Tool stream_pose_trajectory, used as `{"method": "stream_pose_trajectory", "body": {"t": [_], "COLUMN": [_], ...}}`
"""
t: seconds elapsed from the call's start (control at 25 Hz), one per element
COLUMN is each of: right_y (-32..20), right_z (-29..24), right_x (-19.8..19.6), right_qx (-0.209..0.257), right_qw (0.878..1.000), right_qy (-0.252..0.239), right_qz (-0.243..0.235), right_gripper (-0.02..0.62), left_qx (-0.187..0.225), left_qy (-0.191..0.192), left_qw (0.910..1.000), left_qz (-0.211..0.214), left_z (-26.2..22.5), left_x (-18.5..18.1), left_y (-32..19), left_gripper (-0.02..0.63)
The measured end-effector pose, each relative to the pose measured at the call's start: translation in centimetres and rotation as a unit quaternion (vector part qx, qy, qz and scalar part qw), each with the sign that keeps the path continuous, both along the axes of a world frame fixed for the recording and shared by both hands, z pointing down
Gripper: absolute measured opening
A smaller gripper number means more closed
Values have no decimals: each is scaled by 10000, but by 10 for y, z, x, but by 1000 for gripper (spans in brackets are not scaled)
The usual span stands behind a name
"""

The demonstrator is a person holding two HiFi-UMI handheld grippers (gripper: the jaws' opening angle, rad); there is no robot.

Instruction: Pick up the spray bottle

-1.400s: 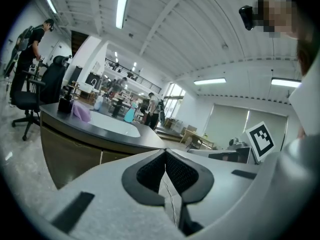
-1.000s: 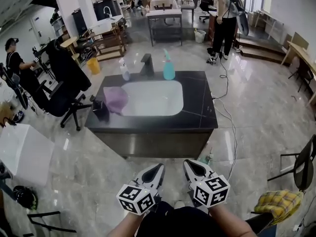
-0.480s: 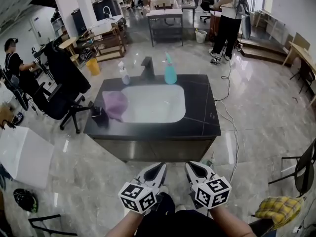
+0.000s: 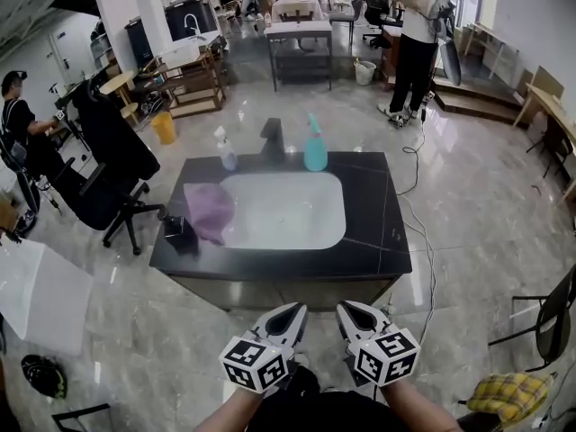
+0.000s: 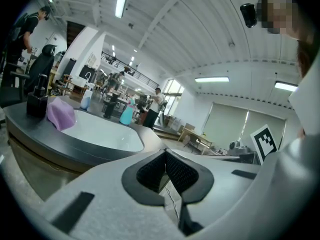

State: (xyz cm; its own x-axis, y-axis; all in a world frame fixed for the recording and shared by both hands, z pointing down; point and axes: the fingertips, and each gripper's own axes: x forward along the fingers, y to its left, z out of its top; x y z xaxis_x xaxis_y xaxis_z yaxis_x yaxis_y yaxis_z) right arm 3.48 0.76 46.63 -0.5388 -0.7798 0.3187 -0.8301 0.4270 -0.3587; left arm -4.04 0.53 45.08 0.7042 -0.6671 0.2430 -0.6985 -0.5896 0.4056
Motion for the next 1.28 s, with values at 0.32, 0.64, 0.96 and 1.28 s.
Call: {"method": "stream_pose_trajectory", "body": {"t": [0.32,0.64,0.96,1.28], "right_y": [-46,-84,-120,-149], "right_z": [2,6,4,2], "right_x": [-18,-45,-65,-63], "right_qx": [-73,-134,-83,-57], "right_qw": [9999,9998,9997,9996], "right_qy": [37,81,104,160], "right_qz": [67,105,214,240], "right_gripper": [8,8,8,8], "left_qx": [-71,-119,-55,6], "left_qy": [22,-6,-58,-64], "left_qw": [9999,9995,9987,9981], "left_qz": [99,304,511,610], "left_z": [3,7,9,8], "left_x": [-18,-39,-57,-49], "left_y": [-48,-85,-118,-145], "left_gripper": [6,6,6,6]}}
